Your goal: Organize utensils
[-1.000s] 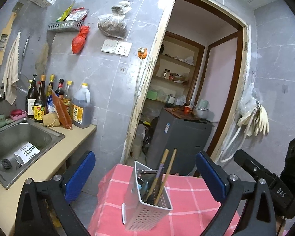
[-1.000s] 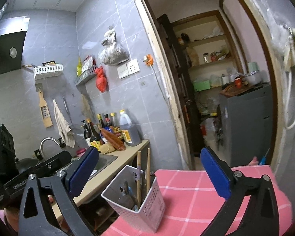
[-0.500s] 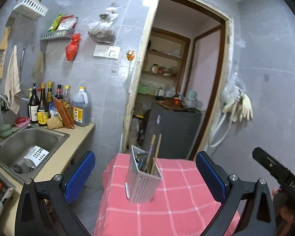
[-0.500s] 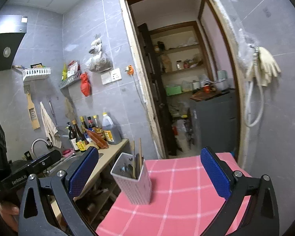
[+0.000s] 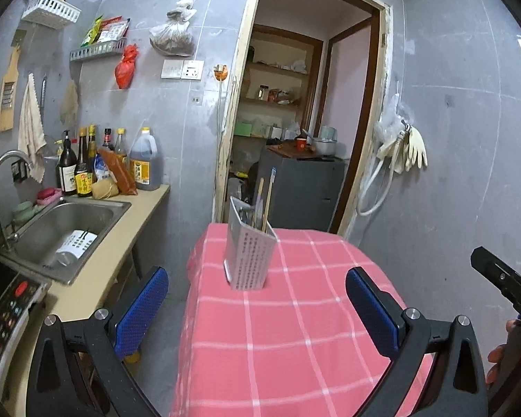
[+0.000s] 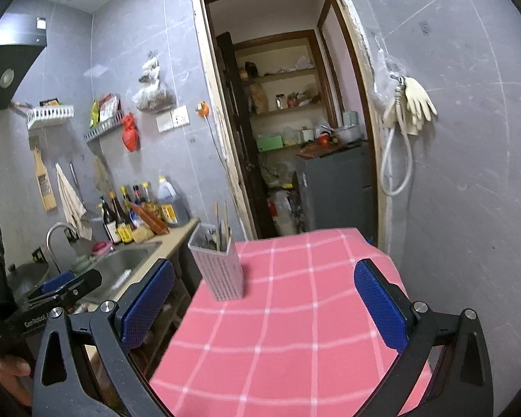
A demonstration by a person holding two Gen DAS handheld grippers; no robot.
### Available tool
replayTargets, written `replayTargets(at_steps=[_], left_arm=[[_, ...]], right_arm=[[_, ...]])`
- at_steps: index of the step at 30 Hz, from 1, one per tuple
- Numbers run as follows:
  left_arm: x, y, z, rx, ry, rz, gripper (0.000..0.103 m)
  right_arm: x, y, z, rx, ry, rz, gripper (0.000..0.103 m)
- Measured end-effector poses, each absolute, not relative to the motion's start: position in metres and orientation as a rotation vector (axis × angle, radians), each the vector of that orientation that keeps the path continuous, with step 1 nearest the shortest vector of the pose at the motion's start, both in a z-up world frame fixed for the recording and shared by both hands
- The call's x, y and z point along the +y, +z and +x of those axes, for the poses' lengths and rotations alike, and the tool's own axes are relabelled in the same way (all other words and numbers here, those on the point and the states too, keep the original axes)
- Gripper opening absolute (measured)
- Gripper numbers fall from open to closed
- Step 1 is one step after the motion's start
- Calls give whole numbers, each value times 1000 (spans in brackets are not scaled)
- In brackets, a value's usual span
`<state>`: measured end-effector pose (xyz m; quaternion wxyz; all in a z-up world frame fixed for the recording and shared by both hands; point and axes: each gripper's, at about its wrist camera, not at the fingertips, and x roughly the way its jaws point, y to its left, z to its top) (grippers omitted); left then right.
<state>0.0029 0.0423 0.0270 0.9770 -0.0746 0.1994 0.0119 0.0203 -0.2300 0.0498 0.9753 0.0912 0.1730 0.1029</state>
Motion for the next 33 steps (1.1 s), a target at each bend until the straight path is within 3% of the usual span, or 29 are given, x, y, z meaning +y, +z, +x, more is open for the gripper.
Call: replayTargets(at_steps=[11,33], left_arm=[[24,7,-30,387,10,-114,103],[21,-3,-37,408,31,-127,103]], right_arm=[[-224,24,-11,379,181,60,102],[-234,22,-11,397,165,76,102]])
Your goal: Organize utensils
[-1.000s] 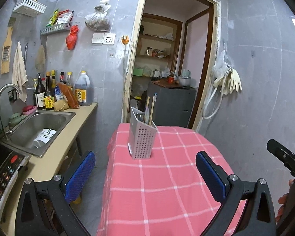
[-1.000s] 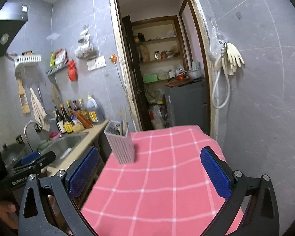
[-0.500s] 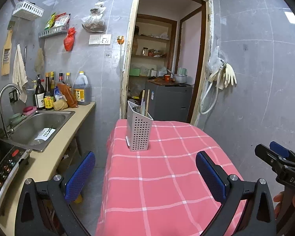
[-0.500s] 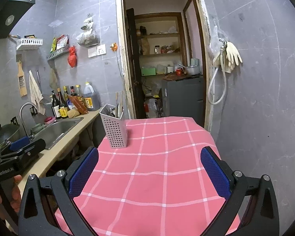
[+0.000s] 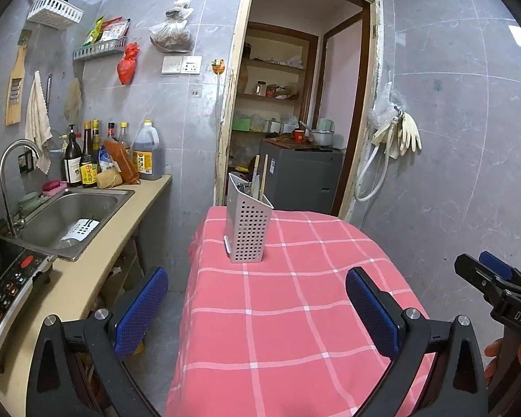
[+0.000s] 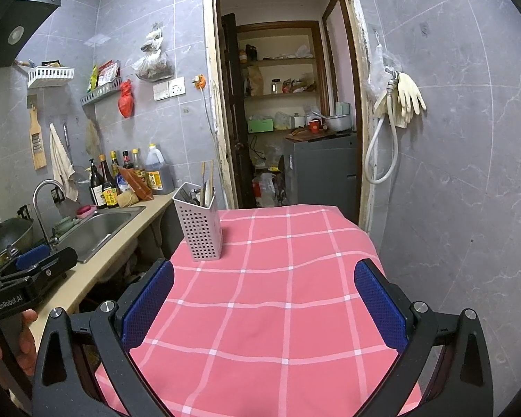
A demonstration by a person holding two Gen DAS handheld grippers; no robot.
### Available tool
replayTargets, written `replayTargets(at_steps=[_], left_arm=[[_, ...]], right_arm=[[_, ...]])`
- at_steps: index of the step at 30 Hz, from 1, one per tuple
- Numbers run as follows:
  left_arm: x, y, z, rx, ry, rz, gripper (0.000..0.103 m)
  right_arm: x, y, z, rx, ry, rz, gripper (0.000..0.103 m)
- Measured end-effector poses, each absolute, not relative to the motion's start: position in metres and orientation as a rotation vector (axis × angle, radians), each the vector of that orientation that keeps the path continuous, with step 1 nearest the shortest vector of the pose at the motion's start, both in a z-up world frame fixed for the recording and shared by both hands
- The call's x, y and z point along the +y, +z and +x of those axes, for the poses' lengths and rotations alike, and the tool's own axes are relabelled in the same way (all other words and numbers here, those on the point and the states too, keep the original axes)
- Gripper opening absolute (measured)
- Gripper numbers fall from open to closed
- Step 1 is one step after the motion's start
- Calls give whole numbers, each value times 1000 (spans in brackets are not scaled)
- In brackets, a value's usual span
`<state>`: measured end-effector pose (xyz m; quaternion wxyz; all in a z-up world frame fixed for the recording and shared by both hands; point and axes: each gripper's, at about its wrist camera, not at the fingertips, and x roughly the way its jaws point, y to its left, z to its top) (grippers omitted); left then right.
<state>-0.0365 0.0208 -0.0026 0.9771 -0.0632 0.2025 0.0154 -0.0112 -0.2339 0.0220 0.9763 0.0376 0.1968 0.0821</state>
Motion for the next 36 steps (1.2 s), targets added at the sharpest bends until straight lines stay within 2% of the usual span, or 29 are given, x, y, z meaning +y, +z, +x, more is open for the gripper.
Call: replayTargets(at_steps=[36], left_arm=[[11,-1,-36,414,33,-122,103]], right_arm=[[-245,17,-11,406,167,94,102]])
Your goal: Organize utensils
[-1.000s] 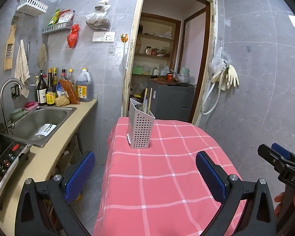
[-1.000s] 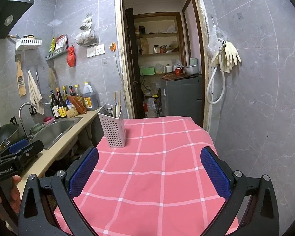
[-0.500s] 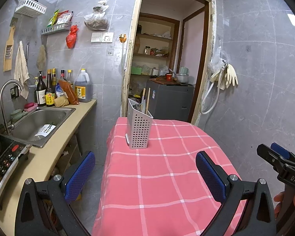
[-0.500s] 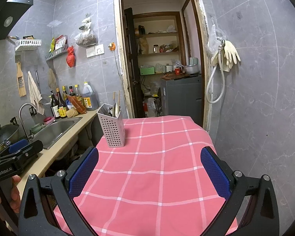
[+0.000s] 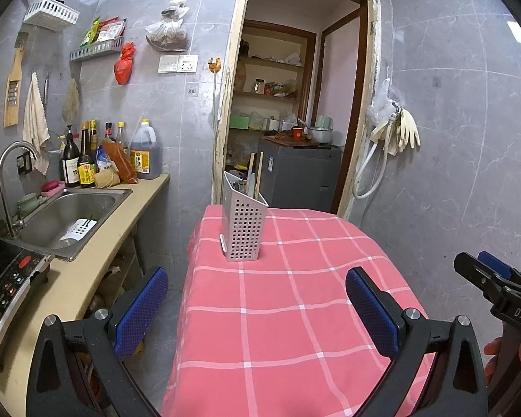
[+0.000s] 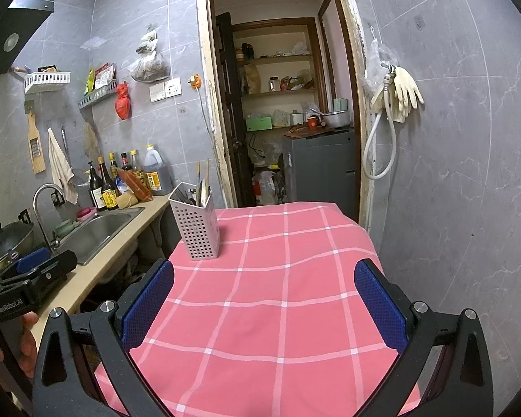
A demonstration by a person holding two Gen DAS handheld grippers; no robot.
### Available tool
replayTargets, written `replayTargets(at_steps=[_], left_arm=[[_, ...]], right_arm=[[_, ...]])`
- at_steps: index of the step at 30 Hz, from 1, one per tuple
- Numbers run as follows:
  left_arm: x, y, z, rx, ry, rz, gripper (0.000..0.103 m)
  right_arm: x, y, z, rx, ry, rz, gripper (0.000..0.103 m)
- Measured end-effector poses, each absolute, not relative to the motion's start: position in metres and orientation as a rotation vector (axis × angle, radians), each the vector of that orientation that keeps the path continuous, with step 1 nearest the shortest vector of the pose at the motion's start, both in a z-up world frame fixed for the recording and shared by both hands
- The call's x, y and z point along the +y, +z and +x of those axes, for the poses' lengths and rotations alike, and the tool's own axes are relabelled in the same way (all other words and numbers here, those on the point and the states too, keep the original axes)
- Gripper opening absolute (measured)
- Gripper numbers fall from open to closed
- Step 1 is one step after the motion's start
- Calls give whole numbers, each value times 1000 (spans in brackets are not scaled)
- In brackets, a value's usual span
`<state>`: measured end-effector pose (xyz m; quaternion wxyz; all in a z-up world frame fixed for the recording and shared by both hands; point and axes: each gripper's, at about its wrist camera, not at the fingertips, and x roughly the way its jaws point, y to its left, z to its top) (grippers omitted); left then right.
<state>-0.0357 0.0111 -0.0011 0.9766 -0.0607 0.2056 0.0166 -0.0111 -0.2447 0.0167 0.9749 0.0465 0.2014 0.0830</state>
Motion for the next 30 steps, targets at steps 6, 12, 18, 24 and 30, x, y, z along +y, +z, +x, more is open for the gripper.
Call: replayTargets(at_steps=[6,12,18,24,30], left_arm=[[11,-2,-33,418,35,-123,103],[12,-2,-33,419,36,-121,103],[13,-3,-33,422,37,-125,103],[14,-3,-32,423,37,-124,103],[16,-4,-31,426,35,-124,103]], right_arm=[[-244,17,-11,408,166,94,102],[-243,17,-11,407,164,94,102],[-244,17,-12,408,164,95,102],[-243,17,-11,409,164,96,102],[-244,17,-11,410,163,96,102]])
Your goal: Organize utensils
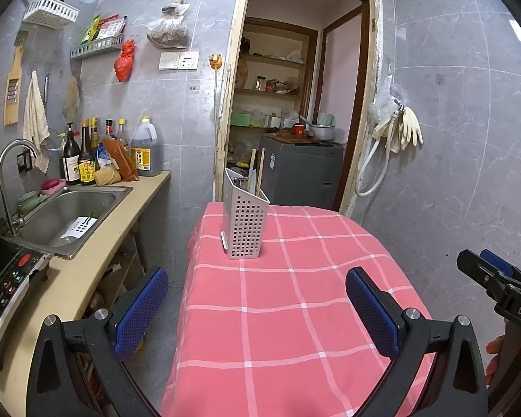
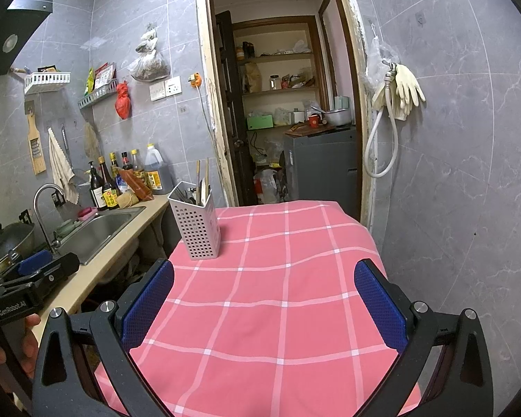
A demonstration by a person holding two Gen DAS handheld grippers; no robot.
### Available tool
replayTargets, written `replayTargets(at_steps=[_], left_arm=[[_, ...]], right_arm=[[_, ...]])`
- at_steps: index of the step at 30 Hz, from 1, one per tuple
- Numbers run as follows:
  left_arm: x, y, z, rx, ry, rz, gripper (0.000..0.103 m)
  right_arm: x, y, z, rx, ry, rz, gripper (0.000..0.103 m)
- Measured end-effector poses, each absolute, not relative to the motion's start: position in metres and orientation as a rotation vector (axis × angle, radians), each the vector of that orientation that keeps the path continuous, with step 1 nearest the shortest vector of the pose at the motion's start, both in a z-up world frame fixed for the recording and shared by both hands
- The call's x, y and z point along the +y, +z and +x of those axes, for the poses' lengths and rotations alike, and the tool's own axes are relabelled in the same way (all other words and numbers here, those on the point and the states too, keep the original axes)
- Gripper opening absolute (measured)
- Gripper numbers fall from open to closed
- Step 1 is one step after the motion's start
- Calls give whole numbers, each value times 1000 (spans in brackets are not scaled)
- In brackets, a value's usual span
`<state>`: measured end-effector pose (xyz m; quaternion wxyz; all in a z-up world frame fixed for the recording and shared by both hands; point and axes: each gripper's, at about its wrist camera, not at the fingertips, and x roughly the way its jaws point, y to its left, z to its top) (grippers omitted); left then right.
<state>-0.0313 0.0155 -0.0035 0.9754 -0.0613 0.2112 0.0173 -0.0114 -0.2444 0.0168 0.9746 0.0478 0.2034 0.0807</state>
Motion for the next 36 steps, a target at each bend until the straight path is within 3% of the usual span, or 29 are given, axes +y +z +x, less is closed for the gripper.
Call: replayTargets(at_steps=[36], left_arm=[[17,-7,-31,431,43,-152,103]], right_arm=[[-242,17,-12,418,165,88,102]])
